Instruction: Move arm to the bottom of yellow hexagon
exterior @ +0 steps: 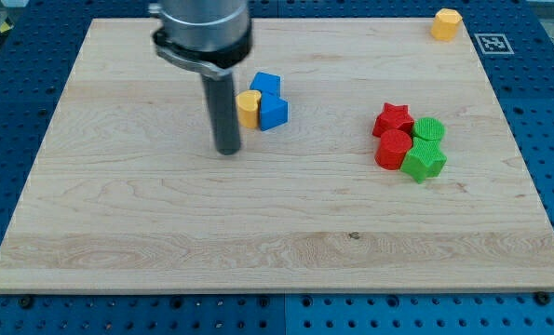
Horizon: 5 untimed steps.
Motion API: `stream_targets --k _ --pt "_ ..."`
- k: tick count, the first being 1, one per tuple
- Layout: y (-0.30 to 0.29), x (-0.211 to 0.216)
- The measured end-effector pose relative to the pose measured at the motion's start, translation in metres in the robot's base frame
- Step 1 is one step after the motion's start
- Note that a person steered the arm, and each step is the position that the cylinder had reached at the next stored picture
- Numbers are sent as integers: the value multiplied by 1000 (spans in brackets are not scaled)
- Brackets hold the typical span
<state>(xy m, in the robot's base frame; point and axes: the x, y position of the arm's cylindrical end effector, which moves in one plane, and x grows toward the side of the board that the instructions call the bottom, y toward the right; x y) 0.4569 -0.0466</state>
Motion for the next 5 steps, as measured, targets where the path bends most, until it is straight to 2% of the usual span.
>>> stream_targets --k 1,5 --pt "30 7" --pt "50 -48"
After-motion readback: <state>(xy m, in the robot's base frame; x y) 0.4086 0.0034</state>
